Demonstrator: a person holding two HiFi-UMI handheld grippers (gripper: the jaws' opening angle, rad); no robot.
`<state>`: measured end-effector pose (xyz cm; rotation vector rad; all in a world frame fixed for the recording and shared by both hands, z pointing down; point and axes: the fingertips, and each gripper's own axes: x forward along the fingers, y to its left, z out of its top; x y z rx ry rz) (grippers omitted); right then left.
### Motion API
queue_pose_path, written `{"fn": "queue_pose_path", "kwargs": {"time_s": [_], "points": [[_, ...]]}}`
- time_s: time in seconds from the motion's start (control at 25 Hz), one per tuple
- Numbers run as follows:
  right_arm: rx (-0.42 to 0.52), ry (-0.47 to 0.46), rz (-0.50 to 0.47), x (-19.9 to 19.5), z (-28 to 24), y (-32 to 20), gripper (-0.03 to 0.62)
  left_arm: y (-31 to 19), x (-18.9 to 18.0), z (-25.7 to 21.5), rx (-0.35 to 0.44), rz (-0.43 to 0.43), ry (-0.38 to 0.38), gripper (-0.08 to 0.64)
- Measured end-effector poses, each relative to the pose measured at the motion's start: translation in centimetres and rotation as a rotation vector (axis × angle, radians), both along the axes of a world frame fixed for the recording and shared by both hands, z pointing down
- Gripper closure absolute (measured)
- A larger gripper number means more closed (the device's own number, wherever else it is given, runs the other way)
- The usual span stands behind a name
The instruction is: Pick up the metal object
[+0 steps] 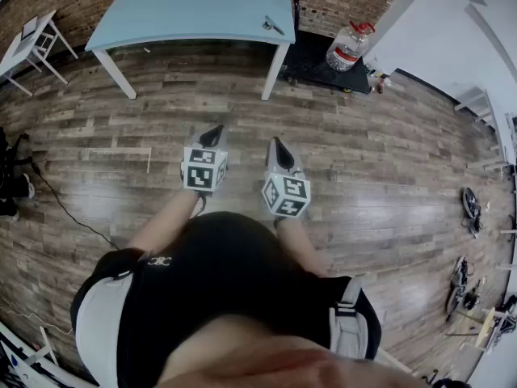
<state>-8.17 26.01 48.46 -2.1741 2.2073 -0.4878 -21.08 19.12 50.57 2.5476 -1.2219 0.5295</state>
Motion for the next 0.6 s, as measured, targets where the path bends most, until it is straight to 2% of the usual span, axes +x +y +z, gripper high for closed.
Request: {"fn": "queue_pose_path", "kwargs": {"time_s": [0.4,0.6], "points": [[-0.011,-0.005,-0.004,0.7,0.2,0.6,0.58,0.8,0.9,0.3,-0.014,-0.001,-0.005,0.56],[0.001,-0.025,0.023,1.5,0.3,0.8,0.58,0.9,1.1,0.3,-0.012,-0.005,-0.007,0.56]]}}
